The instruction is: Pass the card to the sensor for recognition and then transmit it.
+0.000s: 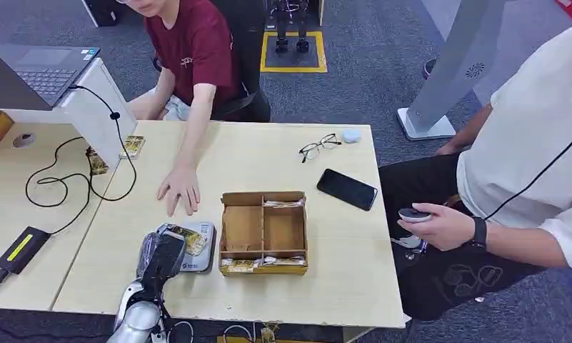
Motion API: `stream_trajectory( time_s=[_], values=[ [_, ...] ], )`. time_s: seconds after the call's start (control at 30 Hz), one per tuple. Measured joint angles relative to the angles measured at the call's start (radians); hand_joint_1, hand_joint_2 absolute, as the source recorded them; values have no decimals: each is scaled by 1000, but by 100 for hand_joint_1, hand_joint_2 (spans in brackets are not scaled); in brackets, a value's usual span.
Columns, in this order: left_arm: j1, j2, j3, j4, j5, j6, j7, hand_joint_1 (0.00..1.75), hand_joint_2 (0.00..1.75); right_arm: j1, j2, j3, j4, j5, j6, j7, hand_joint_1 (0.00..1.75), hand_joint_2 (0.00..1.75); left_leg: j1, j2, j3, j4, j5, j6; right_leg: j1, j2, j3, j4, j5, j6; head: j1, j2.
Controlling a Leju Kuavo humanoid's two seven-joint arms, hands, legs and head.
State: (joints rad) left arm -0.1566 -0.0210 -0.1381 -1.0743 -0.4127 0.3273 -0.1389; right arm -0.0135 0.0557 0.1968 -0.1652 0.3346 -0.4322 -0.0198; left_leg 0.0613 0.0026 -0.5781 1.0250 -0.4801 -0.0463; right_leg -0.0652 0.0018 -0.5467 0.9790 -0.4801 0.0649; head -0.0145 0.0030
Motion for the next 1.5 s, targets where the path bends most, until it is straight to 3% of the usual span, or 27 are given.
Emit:
stream_trajectory(
  time_s=[0.6,0.73,0.83,1.0,1.13,1.23,1.37,1.47,1.5],
  values=[
    [-25,7,-43,77,-248,100,118,175,175,-2,2,0,0,2,10,7,0,175,0,0,0,0,0,0,0,0,0,0,0,0,0,0],
    [-29,6,-50,89,-274,105,122,175,175,-3,2,0,-1,5,12,9,0,175,0,0,1,0,0,0,0,0,1,0,0,0,0,0],
    [-28,3,-50,93,-229,96,65,175,175,-2,2,0,-2,14,11,9,0,175,0,0,1,0,0,0,0,0,1,0,0,0,0,0],
    [-2,-6,-35,46,16,49,-124,175,175,-2,2,-1,-1,16,7,1,0,175,0,0,0,0,0,0,0,0,1,0,0,0,0,0],
    [9,-13,-20,-33,133,63,-216,175,175,-2,2,-1,-1,21,6,-4,0,175,0,0,0,0,0,0,0,0,0,0,0,0,0,0],
    [7,-14,-7,-87,156,123,-271,175,175,-2,2,-1,-1,29,6,-4,0,175,0,0,0,0,0,0,0,0,0,0,0,0,0,0],
    [-10,-13,1,-125,136,219,-339,175,175,-4,2,-1,-2,40,13,-3,0,175,0,0,0,0,1,0,0,0,0,0,0,0,0,0],
    [-33,-9,3,-123,-36,344,-359,175,175,-5,2,0,-2,60,25,-2,0,175,0,0,0,0,1,1,0,0,0,0,0,0,0,0],
    [-45,-9,17,-119,-138,360,-377,175,175,-7,2,1,-3,70,32,2,0,175,0,0,-1,0,1,1,0,0,0,0,0,0,0,0]
  ],
)
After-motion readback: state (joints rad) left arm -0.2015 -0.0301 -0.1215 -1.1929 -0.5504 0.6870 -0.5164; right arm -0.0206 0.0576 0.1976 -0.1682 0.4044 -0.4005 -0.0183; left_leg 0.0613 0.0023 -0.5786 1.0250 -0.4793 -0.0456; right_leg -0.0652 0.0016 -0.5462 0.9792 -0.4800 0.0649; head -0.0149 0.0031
